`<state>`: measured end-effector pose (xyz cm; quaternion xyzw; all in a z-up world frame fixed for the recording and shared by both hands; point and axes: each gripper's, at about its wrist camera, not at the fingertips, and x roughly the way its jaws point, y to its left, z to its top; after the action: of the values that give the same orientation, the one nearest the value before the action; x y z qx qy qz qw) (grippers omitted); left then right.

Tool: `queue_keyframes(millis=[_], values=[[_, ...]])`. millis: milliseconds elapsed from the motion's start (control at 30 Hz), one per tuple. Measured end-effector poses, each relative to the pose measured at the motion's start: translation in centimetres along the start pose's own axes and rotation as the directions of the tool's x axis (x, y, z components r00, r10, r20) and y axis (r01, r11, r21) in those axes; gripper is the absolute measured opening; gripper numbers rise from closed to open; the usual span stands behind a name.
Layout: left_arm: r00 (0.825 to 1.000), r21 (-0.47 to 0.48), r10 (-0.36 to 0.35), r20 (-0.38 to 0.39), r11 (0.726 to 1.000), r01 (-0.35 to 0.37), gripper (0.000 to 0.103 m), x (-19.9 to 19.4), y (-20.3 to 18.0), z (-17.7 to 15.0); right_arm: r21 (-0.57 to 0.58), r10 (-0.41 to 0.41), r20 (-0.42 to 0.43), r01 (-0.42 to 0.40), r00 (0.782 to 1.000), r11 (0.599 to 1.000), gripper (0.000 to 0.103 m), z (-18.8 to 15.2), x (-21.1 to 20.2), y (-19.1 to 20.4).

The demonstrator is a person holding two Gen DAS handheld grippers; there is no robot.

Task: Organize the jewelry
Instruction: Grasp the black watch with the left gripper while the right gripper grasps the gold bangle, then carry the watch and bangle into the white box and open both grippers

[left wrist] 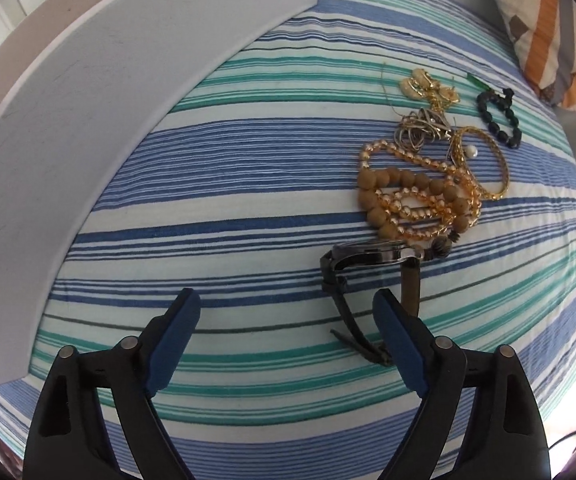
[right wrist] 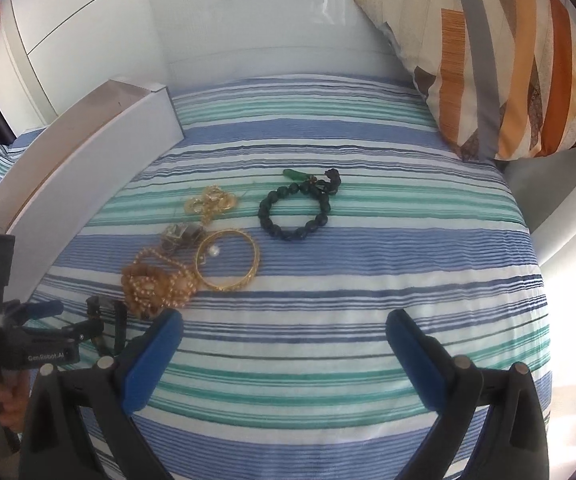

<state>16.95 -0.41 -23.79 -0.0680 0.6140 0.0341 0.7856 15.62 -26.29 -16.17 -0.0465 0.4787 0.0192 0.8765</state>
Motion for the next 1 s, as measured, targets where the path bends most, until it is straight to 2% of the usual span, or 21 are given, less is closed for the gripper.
queue_keyframes(millis=[133,200,267,300,400,467,533,600,700,767,867,1000], values=[[0.999,0.041,0.034,0.008,0.999,-0.034,0.075,0.4,-0.8,0.0,-0.002,0.026,-0.018,-0.026,0.999,1.0,0.102,0.4,1.8,0.1],[0.999,0.063,0.046,0.021,0.997,-0.048,0.068,0.3,-1.2,0.0,0.006,0.035,-0.026,-0.035,0.999,0.999,0.099,0.6,2.7,0.1],[0.998,0.081,0.057,0.032,0.995,-0.059,0.059,0.2,-1.5,-0.1,0.002,0.034,-0.034,-0.034,0.999,0.999,0.085,0.9,3.7,0.3],[0.997,0.089,0.062,0.038,0.994,-0.065,0.057,0.2,-1.6,-0.1,0.0,0.036,-0.044,-0.036,0.998,0.999,0.082,1.1,4.3,0.3],[0.996,0.107,0.072,0.051,0.991,-0.077,0.04,0.1,-1.9,-0.1,0.002,0.054,-0.07,-0.054,0.996,0.999,0.065,1.7,6.4,0.7],[0.996,0.112,0.068,0.053,0.991,-0.074,0.022,0.0,-1.9,-0.1,0.002,0.063,-0.088,-0.063,0.994,0.998,0.045,2.2,7.7,1.1],[0.997,0.112,0.052,0.049,0.992,-0.057,0.013,0.0,-2.0,0.0,-0.013,0.065,-0.105,-0.066,0.992,0.998,0.042,2.6,8.8,1.7],[0.998,0.112,0.047,0.05,0.992,-0.053,0.012,-0.1,-1.9,0.0,-0.044,0.058,-0.107,-0.063,0.993,0.997,0.041,2.8,9.4,2.5],[0.998,0.112,0.033,0.046,0.993,-0.038,0.011,-0.4,-2.1,0.0,-0.098,0.003,-0.114,-0.014,0.993,0.995,0.026,2.7,10.2,3.5],[0.999,0.105,0.019,0.043,0.994,-0.023,0.01,-0.6,-2.1,0.0,-0.127,-0.03,-0.103,0.017,0.994,0.992,0.008,2.8,10.2,3.7],[0.999,0.092,0.004,0.043,0.996,-0.008,0.01,-1.2,-1.3,-0.2,-0.124,-0.021,-0.108,0.007,0.994,0.992,0.005,2.8,9.8,3.4],[0.999,0.056,-0.016,0.045,0.998,0.014,0.01,-2.8,0.5,-0.8,-0.05,0.027,-0.089,-0.032,0.996,0.998,0.005,2.9,7.8,2.2]])
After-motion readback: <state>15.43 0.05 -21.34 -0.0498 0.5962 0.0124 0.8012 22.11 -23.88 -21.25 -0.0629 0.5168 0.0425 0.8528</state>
